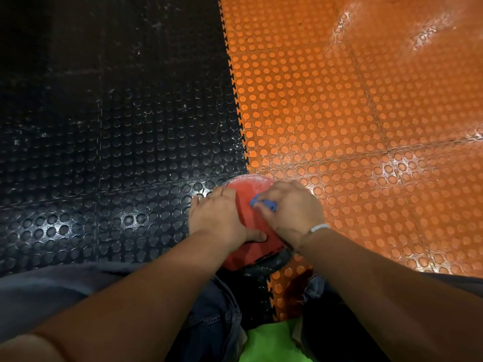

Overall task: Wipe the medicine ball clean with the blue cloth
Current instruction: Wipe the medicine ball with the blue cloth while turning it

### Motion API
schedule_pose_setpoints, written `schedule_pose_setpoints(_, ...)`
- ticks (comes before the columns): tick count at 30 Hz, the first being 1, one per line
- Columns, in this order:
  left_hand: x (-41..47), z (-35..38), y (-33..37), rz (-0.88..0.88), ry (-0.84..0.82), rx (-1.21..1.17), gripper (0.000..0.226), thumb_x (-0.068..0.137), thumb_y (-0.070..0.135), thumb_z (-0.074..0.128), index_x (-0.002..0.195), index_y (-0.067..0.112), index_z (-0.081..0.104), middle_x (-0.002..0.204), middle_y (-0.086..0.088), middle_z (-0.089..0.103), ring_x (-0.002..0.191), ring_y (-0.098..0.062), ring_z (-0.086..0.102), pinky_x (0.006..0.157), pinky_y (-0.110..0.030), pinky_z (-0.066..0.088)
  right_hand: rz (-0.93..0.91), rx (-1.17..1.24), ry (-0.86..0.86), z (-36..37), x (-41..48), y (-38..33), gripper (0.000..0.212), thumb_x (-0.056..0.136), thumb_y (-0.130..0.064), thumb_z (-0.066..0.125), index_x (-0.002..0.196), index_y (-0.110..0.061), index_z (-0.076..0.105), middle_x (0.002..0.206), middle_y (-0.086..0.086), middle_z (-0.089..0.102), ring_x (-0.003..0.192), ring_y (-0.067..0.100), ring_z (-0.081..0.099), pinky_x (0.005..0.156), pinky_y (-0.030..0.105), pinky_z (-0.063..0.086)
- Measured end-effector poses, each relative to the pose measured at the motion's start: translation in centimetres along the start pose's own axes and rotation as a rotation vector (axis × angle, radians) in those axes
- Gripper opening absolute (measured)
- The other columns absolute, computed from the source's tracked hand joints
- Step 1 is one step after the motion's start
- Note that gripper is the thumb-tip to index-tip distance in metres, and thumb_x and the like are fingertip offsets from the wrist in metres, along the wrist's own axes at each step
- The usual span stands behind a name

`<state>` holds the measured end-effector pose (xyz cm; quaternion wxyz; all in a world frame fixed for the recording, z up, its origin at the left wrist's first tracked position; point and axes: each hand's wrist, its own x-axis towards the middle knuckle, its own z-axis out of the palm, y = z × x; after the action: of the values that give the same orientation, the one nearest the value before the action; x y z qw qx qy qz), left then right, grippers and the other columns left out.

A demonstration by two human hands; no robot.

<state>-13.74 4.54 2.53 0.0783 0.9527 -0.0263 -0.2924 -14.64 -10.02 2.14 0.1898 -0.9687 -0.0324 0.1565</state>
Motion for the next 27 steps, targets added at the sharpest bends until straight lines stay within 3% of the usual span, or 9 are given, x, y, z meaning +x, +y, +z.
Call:
schedule_pose_setpoints(2, -0.2, 0.0, 0.2, 0.001, 0.004, 0.007, 0.113, 0.052, 0.079, 0.069, 0.143, 0.024, 0.030, 0.147, 0.005, 0.034, 0.135, -0.018, 0.036, 0.117, -0.040, 0.015, 0.091, 0.054, 0.056, -0.2, 0.4, 0.8, 0.027, 0.090, -0.048, 0.047, 0.104, -0.035, 0.067, 0.108, -0.017, 0.060, 0.106, 0.014, 0.046, 0.083, 0.033, 0.045)
schedule_pose_setpoints(7, -0.2, 0.3, 0.0, 0.018, 0.030, 0.025, 0.098, 0.060, 0.064, 0.074, 0.138, 0.020, 0.033, 0.144, 0.001, 0.037, 0.131, -0.019, 0.040, 0.116, -0.040, 0.018, -0.182, -0.040, -0.053, 0.2, -1.3, -1.4, 0.028, 0.091, -0.044, 0.045, 0.104, -0.034, 0.067, 0.102, -0.013, 0.061, 0.099, 0.014, 0.046, 0.088, 0.036, 0.045)
schedule_pose_setpoints(12, -0.9, 0.4, 0.6, 0.029, -0.002, 0.040, 0.113, 0.051, 0.078, 0.071, 0.140, 0.020, 0.031, 0.142, 0.002, 0.036, 0.132, -0.020, 0.037, 0.117, -0.040, 0.019, 0.132, 0.026, 0.037, -0.7, 0.9, 1.9, 0.028, 0.090, -0.047, 0.046, 0.101, -0.032, 0.067, 0.103, -0.012, 0.061, 0.105, 0.016, 0.048, 0.084, 0.036, 0.047)
schedule_pose_setpoints(17, -0.6, 1.0, 0.5, 0.063, 0.073, 0.046, 0.079, 0.071, 0.055, 0.069, 0.132, 0.019, 0.036, 0.138, 0.000, 0.040, 0.128, -0.021, 0.042, 0.116, -0.041, 0.018, -0.208, -0.011, 0.046, 1.2, -1.6, -1.9, 0.039, 0.084, -0.039, 0.036, 0.081, -0.027, 0.073, 0.083, -0.007, 0.067, 0.082, 0.022, 0.058, 0.071, 0.038, 0.052)
schedule_pose_setpoints(21, -0.6, 0.7, 0.9, 0.058, 0.031, 0.040, 0.109, 0.051, 0.080, 0.069, 0.137, 0.021, 0.035, 0.138, 0.002, 0.040, 0.130, -0.020, 0.039, 0.113, -0.037, 0.022, 0.250, 0.289, 0.026, -0.4, 0.4, 2.3, 0.023, 0.088, -0.045, 0.055, 0.094, -0.028, 0.071, 0.105, -0.008, 0.063, 0.091, 0.013, 0.053, 0.082, 0.028, 0.045)
schedule_pose_setpoints(23, -0.6, 0.7, 1.0, 0.052, 0.033, 0.049, 0.112, 0.049, 0.081, 0.068, 0.137, 0.022, 0.035, 0.138, 0.002, 0.040, 0.130, -0.020, 0.039, 0.114, -0.037, 0.023, 0.342, 0.327, 0.079, -0.5, 0.2, 3.2, 0.025, 0.087, -0.043, 0.057, 0.092, -0.023, 0.071, 0.107, -0.005, 0.063, 0.093, 0.015, 0.055, 0.082, 0.027, 0.045)
schedule_pose_setpoints(27, -0.5, 0.4, 0.9, 0.040, 0.025, 0.033, 0.108, 0.050, 0.076, 0.072, 0.135, 0.020, 0.036, 0.138, 0.001, 0.040, 0.129, -0.021, 0.040, 0.114, -0.038, 0.023, 0.018, 0.178, 0.005, 0.6, -1.3, -0.1, 0.022, 0.089, -0.042, 0.054, 0.101, -0.032, 0.069, 0.106, -0.014, 0.061, 0.101, 0.008, 0.047, 0.095, 0.028, 0.038)
